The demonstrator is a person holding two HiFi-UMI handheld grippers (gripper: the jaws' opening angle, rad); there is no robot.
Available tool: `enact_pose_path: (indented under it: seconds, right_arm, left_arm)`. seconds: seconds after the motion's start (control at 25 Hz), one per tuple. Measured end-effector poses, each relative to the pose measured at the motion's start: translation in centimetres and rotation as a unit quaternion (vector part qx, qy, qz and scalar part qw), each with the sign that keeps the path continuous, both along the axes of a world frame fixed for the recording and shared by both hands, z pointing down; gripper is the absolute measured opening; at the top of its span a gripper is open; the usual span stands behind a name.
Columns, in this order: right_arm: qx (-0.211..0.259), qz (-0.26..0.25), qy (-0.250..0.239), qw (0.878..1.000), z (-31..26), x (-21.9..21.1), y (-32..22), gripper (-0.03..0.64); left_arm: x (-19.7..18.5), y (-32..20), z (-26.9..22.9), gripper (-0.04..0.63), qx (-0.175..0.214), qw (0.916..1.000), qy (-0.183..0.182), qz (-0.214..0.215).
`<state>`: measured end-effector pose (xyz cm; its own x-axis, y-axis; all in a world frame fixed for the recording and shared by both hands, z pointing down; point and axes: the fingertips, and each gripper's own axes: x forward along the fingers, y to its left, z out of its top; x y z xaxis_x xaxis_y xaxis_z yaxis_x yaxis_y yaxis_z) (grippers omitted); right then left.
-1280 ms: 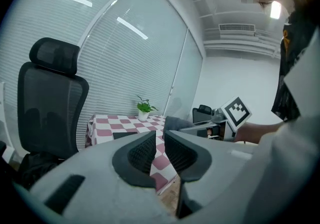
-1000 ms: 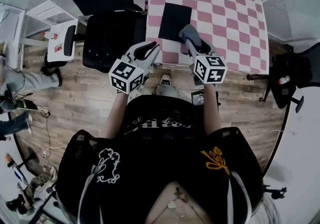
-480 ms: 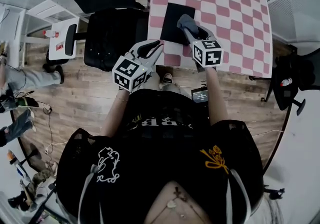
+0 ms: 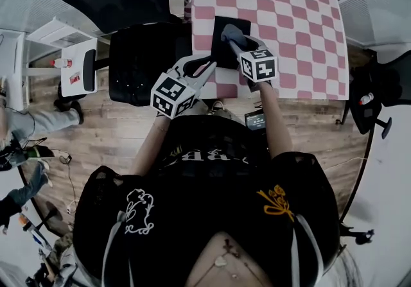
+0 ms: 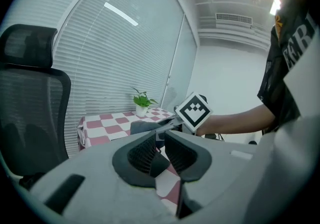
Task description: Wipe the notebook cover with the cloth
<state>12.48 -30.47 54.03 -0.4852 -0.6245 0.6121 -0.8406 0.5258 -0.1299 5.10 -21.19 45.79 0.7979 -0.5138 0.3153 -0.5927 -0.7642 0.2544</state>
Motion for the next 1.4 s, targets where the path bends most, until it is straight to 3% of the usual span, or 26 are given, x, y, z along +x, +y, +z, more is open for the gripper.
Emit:
enact_pose_path:
  seconds: [0.36,0.56,0.72,0.92,1.4]
  right_arm:
    - [-0.037,-0.023,0.015,0.999,3.7,-5.2,-5.7,0.141]
    - [-0.062,-0.016,0.033,0.997,6.2,-5.6,-7.4,0.141]
    - [-0.092,0.019,0.039,0.995,8.4,-4.2,-7.6,0.141]
    - [-0.117,0.076,0.007,0.99,9.3,-0.9,-7.6,0.141]
    - [-0.114,0.136,0.016,0.984,9.2,7.3,-7.1,0.141]
  left_arm:
    - [-2.1,-3.3,0.4,0.063,-0.005,0.9999,0.003,0.011]
    - [-3.5,-4.7,0.9,0.063,-0.013,0.9999,0.005,0.006]
    - [-4.2,-5.4,1.3,0.063,-0.019,0.9998,0.007,0.005]
    - [-4.0,-6.1,1.7,0.063,-0.026,0.9996,0.009,0.009]
    - [-1.9,-6.1,1.6,0.063,-0.025,0.999,0.014,0.034]
